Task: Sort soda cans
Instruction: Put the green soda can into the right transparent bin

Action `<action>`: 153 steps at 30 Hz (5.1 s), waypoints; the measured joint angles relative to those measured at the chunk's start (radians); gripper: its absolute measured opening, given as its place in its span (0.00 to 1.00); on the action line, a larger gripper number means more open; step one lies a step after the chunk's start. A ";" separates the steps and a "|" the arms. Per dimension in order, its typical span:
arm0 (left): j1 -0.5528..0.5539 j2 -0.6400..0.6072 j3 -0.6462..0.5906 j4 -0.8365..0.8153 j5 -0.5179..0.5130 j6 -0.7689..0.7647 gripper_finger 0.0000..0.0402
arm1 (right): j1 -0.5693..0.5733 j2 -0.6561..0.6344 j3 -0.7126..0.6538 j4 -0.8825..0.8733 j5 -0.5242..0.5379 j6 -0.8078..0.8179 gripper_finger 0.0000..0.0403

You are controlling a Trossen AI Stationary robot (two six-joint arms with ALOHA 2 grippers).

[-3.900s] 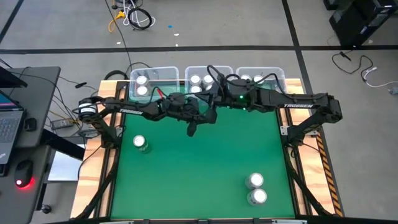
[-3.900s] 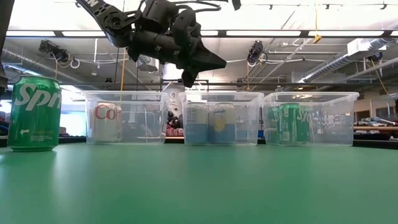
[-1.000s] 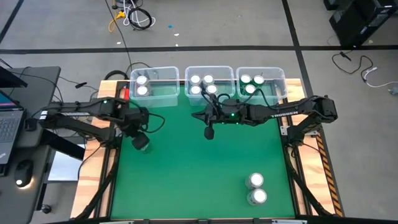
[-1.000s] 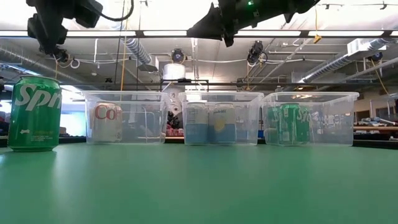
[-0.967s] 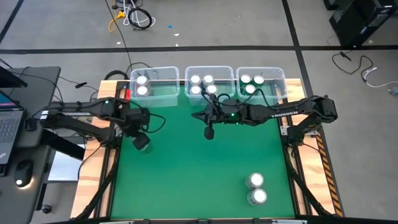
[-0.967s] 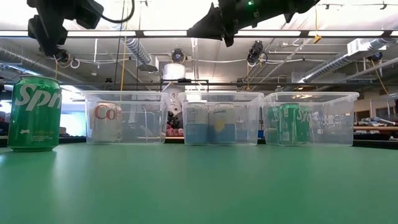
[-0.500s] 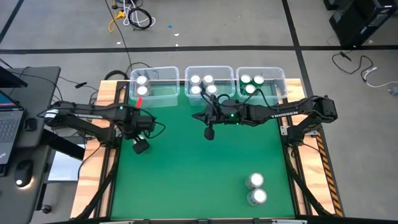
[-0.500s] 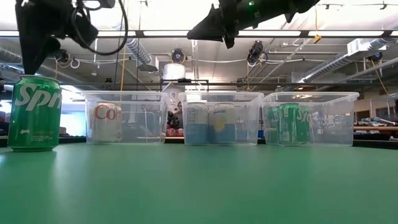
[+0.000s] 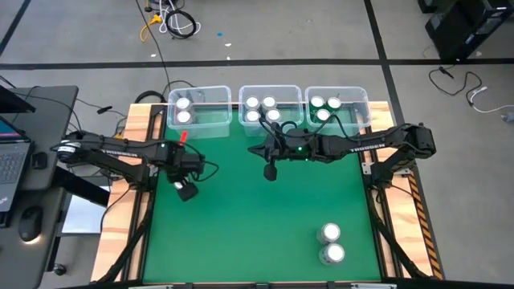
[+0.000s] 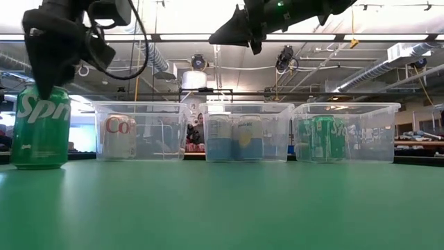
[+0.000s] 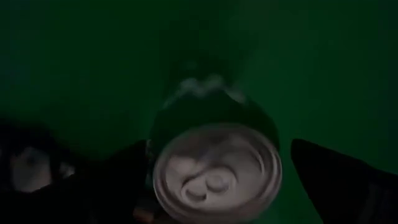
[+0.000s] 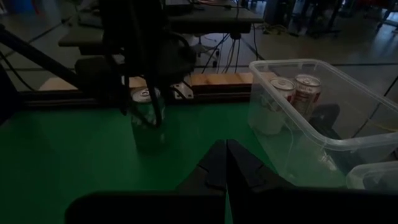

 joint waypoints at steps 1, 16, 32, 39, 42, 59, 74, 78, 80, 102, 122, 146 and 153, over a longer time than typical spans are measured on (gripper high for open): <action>0.000 0.000 -0.004 0.030 -0.003 0.009 0.97 | 0.000 0.000 0.000 -0.001 0.000 -0.001 0.00; 0.049 0.012 -0.010 0.335 -0.038 0.142 0.71 | 0.000 -0.044 0.000 -0.045 0.003 -0.012 0.00; 0.232 0.409 0.276 0.696 -0.033 0.532 0.71 | -0.023 -0.317 0.000 -0.374 0.162 -0.054 0.00; 0.232 0.667 0.557 0.643 0.034 0.666 0.71 | -0.023 -0.424 0.000 -0.529 0.224 -0.047 0.00; 0.231 0.753 0.661 0.606 0.069 0.715 0.71 | -0.023 -0.477 0.000 -0.588 0.254 -0.027 0.00; 0.231 0.934 1.026 0.318 0.055 0.868 0.71 | -0.023 -0.598 0.000 -0.725 0.277 0.031 0.00; 0.229 0.991 1.079 0.142 0.046 0.912 0.71 | -0.023 -0.591 0.000 -0.718 0.277 0.031 0.00; 0.225 0.993 1.078 0.159 0.046 0.911 0.71 | -0.023 -0.591 0.000 -0.718 0.277 0.030 0.00; 0.223 0.989 1.078 0.172 0.045 0.910 0.73 | -0.023 -0.591 0.000 -0.718 0.277 0.026 0.00; 0.234 0.993 1.066 0.532 0.178 0.953 0.56 | -0.023 -0.597 0.000 -0.703 0.276 -0.031 0.00; 0.316 0.990 0.984 0.919 0.479 0.880 0.11 | -0.021 -0.708 -0.035 -0.627 0.269 -0.070 0.00; 0.332 0.969 0.891 1.537 0.471 0.634 0.07 | 0.096 -0.828 -0.178 -0.559 0.318 -0.064 0.00; 0.356 0.837 0.758 1.505 0.512 0.764 0.01 | 0.095 -0.831 -0.336 -0.425 0.318 -0.087 0.00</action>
